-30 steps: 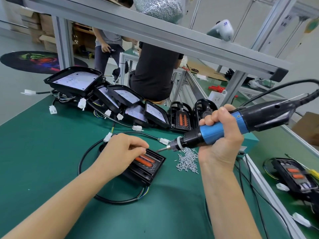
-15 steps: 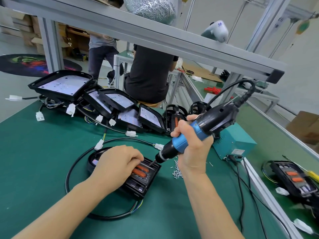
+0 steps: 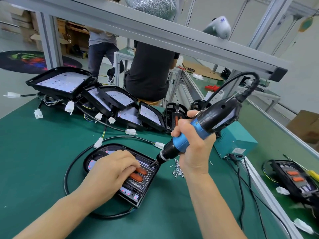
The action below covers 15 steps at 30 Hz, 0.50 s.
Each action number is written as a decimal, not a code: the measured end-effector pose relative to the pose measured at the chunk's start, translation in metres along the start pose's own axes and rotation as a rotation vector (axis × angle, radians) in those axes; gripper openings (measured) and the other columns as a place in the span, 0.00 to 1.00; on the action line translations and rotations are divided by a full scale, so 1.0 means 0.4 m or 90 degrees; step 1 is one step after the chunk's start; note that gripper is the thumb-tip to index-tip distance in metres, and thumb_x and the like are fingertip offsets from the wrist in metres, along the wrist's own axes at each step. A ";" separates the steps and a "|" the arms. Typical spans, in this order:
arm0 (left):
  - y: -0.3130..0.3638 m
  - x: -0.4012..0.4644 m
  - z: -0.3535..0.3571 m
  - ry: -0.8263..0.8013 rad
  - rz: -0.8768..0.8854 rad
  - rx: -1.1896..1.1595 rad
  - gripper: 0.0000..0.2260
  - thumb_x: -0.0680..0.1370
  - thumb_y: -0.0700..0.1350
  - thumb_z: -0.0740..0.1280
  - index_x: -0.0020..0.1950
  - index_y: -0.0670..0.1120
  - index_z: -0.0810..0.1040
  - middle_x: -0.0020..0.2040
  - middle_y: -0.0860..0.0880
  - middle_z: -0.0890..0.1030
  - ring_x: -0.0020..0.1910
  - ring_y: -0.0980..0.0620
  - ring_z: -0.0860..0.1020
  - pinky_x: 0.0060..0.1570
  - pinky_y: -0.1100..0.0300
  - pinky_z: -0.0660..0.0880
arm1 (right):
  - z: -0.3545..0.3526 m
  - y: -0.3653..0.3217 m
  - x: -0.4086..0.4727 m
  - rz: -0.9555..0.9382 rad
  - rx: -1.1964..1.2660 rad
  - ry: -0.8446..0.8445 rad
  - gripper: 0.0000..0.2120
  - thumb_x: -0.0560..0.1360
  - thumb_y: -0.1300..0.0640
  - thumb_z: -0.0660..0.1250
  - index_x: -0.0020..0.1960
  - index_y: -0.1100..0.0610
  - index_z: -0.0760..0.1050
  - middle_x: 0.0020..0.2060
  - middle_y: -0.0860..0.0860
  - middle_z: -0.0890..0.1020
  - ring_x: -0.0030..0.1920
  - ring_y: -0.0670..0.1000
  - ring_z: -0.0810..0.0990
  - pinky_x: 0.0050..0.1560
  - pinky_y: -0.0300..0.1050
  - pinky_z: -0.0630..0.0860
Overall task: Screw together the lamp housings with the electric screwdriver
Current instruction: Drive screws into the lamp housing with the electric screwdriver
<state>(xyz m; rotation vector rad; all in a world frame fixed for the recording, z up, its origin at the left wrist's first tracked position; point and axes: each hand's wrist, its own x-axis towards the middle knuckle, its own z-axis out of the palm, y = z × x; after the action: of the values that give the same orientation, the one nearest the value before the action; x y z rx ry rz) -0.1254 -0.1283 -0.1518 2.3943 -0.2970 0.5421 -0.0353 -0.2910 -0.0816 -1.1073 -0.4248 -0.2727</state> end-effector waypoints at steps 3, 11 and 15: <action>0.000 0.000 -0.002 -0.002 0.001 0.004 0.08 0.76 0.44 0.62 0.45 0.49 0.82 0.44 0.60 0.78 0.45 0.62 0.74 0.48 0.62 0.71 | 0.002 0.003 -0.002 0.002 -0.007 0.003 0.12 0.66 0.67 0.67 0.41 0.51 0.75 0.25 0.49 0.74 0.28 0.53 0.71 0.33 0.43 0.71; 0.003 0.012 -0.007 -0.020 -0.014 0.010 0.08 0.76 0.42 0.62 0.46 0.48 0.82 0.43 0.59 0.79 0.45 0.60 0.75 0.48 0.62 0.70 | 0.005 0.003 -0.006 0.013 -0.037 -0.020 0.13 0.66 0.67 0.68 0.32 0.50 0.74 0.27 0.53 0.71 0.28 0.54 0.71 0.32 0.43 0.72; 0.001 0.027 -0.008 -0.047 -0.034 0.032 0.07 0.77 0.38 0.66 0.46 0.48 0.82 0.43 0.58 0.79 0.46 0.58 0.76 0.50 0.63 0.69 | 0.001 0.007 -0.007 0.011 -0.034 -0.006 0.11 0.66 0.67 0.68 0.43 0.53 0.75 0.26 0.52 0.74 0.28 0.52 0.72 0.32 0.42 0.73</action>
<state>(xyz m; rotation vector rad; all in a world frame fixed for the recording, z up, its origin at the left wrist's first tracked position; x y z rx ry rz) -0.1171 -0.1274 -0.1446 2.4673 -0.2534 0.4424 -0.0365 -0.2894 -0.0849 -1.1645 -0.4176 -0.2647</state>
